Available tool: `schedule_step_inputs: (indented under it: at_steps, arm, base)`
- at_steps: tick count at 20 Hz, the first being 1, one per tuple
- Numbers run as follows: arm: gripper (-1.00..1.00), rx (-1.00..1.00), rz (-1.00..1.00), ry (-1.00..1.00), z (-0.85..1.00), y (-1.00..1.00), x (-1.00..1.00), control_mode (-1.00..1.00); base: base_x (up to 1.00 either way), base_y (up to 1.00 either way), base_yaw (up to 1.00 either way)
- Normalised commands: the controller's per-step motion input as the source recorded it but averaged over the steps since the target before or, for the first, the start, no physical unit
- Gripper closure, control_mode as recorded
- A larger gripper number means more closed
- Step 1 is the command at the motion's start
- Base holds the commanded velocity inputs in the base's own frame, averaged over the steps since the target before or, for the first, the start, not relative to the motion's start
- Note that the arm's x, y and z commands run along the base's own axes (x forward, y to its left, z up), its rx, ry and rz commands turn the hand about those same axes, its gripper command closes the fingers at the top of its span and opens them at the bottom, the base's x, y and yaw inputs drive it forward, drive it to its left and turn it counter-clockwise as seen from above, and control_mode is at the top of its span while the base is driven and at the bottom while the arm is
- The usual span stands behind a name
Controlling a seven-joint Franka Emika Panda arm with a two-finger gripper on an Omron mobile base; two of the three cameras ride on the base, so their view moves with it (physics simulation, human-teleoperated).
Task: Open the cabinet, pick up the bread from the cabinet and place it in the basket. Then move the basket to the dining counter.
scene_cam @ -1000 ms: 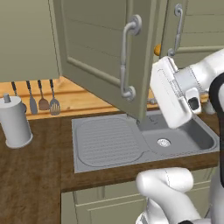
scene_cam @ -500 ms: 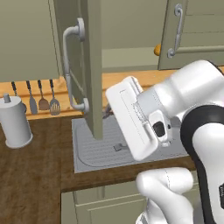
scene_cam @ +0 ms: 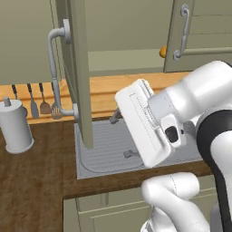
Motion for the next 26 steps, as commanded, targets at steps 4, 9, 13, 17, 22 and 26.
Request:
schedule_step_inputs:
  at_steps: [4,9,13,17,22,26]
  arm:
    - [-1.00,0.00,0.00,0.00,-0.09,-1.00,0.44,-1.00]
    - [-1.00,-0.04,0.06,-0.05,-0.16,-1.00,0.77,-1.00]
    - [-1.00,-0.51,0.22,-0.19,-0.34,-0.89,0.48,-1.00]
    - [-1.00,-0.55,0.32,-0.37,-0.57,-0.98,0.18,-1.00]
    - [-1.00,-0.74,0.28,-0.44,-0.27,-0.77,-0.09,-1.00]
    - [-1.00,-0.69,0.18,-0.29,0.19,-0.41,-0.31,-1.00]
  base:
    - [0.00,0.00,0.00]
    - [0.00,0.00,0.00]
    - [0.00,0.00,0.00]
    - [0.00,0.00,0.00]
    - [0.00,0.00,0.00]
    - [0.00,0.00,0.00]
